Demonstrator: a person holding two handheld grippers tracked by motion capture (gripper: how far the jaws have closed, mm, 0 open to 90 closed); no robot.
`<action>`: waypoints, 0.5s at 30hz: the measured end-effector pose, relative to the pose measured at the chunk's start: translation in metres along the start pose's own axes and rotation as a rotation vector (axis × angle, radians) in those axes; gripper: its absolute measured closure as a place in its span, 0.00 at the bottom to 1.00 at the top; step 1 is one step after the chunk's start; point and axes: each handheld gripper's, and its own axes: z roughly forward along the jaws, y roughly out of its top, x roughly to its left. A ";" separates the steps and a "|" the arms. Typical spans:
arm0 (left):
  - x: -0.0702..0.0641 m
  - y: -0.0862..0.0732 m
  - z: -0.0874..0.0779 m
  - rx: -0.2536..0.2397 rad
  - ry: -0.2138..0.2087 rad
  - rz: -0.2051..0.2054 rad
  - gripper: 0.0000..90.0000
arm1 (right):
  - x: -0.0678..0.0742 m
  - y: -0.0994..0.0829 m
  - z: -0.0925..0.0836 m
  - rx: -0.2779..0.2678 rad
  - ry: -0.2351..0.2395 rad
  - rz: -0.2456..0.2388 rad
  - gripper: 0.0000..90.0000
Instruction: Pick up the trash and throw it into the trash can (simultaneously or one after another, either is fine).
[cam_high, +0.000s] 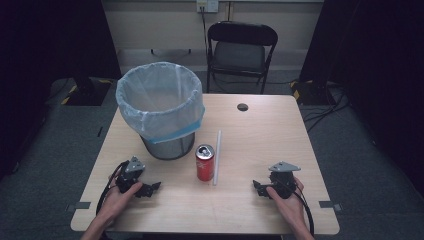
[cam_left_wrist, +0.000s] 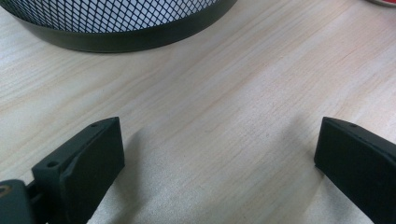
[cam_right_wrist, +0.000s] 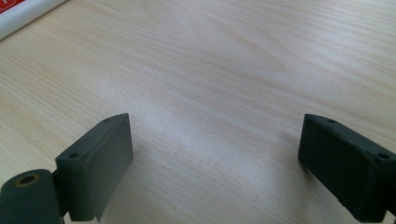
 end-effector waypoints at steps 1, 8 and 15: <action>0.000 0.000 0.000 0.000 0.000 0.000 0.01 | 0.000 0.000 0.000 0.000 0.000 0.000 0.10; 0.000 0.000 0.000 0.000 0.000 -0.001 0.01 | 0.000 0.000 0.000 -0.002 0.000 0.000 0.11; 0.000 0.000 0.000 -0.003 0.001 -0.005 0.01 | -0.001 0.001 -0.002 0.002 0.000 0.009 0.17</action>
